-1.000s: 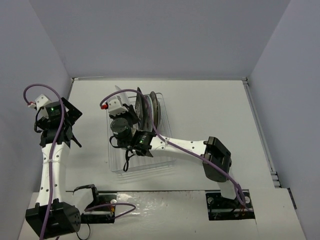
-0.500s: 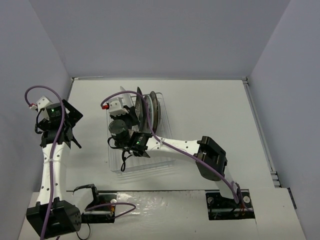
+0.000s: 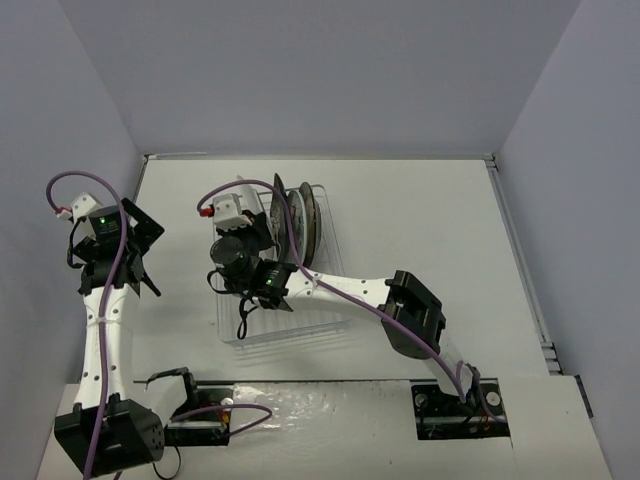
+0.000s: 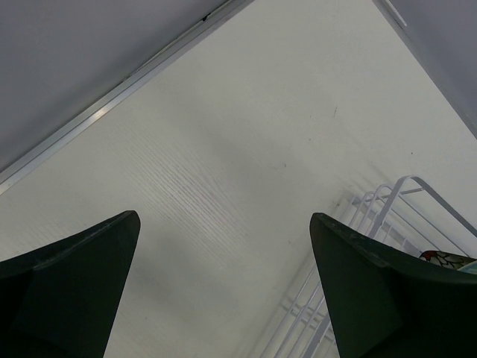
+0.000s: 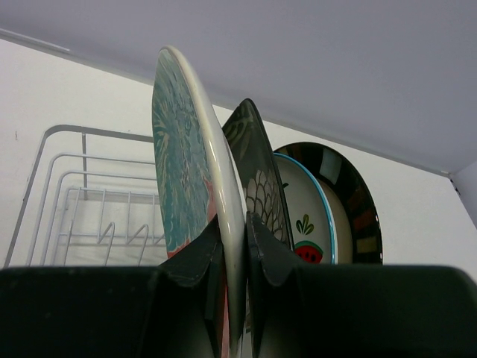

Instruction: Load the plates into the dish rack

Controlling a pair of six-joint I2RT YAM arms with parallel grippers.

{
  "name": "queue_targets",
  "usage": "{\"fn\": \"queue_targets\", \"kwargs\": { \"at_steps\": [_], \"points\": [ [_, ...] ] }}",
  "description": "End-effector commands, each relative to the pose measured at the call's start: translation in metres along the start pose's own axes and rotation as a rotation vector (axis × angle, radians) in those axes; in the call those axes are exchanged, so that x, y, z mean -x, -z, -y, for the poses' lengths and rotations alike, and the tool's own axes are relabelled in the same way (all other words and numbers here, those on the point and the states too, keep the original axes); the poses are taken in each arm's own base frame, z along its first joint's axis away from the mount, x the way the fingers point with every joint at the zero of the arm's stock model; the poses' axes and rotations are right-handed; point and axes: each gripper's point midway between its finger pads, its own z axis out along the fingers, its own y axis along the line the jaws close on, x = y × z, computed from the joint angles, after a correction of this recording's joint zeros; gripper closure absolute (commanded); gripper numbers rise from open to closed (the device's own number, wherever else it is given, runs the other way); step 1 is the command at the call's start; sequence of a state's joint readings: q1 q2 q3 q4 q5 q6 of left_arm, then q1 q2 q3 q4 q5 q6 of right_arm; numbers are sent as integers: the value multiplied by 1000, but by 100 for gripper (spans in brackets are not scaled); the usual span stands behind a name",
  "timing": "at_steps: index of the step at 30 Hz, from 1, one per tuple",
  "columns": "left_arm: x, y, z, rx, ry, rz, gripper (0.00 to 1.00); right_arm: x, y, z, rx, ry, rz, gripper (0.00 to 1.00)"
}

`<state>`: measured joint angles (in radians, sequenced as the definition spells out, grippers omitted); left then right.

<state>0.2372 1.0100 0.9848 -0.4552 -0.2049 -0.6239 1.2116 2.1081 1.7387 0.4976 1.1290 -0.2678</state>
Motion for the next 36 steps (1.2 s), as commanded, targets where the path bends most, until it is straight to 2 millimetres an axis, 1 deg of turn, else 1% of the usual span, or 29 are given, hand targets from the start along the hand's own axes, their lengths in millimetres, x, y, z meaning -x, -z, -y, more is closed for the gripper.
{"fn": "queue_targets", "kwargs": {
  "at_steps": [1,3,5,8,12,19,21,24,25,26,28,32,33,36],
  "points": [
    [17,1,8,-39,16,56,3,66,-2,17,-29,-333,92,100],
    [17,1,8,-38,17,56,3,71,-4,18,-27,-332,99,100],
    [17,1,9,-41,19,56,3,81,-5,19,-24,-344,110,100],
    [16,0,10,-48,17,53,3,83,-8,12,-21,-334,113,100],
    [16,0,9,-43,17,54,3,79,-17,7,-35,-312,105,100],
    [15,-2,8,-45,17,48,3,78,-21,7,-37,-312,100,100],
    [15,-2,7,-41,17,48,3,74,-21,5,-36,-300,94,100],
    [16,-2,6,-38,20,49,3,63,-20,1,-18,-295,76,100],
    [16,-2,6,-37,21,51,3,58,-19,-1,-13,-292,71,100],
    [15,-3,6,-36,20,49,3,49,-19,-2,-9,-274,59,100],
    [15,-3,6,-38,22,49,3,44,-17,-2,8,-302,51,94],
    [14,-5,7,-38,21,41,3,31,-14,-3,20,-304,36,93],
    [14,-5,7,-39,22,40,3,29,-14,-4,21,-305,34,92],
    [14,-5,8,-45,22,37,3,26,-14,-6,21,-307,31,80]
  ]
}}
